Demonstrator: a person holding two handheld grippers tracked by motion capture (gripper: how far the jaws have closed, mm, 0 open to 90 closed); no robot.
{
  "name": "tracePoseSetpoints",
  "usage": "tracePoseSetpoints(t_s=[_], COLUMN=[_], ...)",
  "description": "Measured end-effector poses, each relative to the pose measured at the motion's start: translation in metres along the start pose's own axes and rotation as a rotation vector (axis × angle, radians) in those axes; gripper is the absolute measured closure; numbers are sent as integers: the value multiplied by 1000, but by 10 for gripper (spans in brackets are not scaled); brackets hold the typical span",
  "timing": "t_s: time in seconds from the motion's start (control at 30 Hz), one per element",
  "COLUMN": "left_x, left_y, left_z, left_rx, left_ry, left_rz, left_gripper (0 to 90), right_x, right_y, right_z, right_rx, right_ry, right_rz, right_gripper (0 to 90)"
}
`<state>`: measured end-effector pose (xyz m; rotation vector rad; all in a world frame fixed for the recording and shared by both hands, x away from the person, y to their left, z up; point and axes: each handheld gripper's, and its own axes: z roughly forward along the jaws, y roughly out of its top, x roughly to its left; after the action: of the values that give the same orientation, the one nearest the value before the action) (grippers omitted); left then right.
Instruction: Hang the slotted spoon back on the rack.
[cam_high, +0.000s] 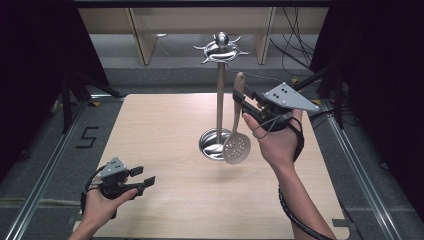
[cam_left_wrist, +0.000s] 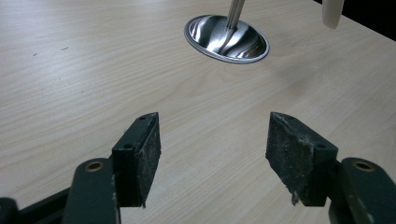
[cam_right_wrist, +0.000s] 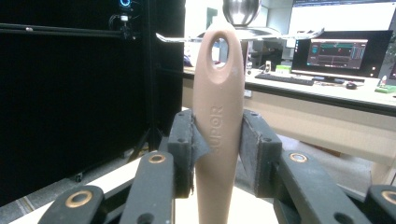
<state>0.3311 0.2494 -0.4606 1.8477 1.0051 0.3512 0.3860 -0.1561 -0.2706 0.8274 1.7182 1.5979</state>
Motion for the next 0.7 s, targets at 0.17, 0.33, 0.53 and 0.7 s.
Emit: tracePoseSetpoints(t_s=[0.17, 0.33, 0.53, 0.7], left_x=[0, 1, 1, 0], left_y=[0, 0, 0, 0], left_z=[0, 0, 0, 0], left_rx=[-4, -4, -3, -4], left_ry=[-5, -5, -5, -5], left_rz=[3, 4, 3, 4], left_gripper=[345, 345, 345, 345], right_x=[1, 1, -1, 2], right_y=[2, 2, 2, 4], right_z=[3, 5, 6, 8], right_rx=[-8, -5, -7, -6], right_ry=[-2, -11, -21, -19], right_rz=[-2, 22, 13, 12], right_gripper=[681, 681, 681, 681])
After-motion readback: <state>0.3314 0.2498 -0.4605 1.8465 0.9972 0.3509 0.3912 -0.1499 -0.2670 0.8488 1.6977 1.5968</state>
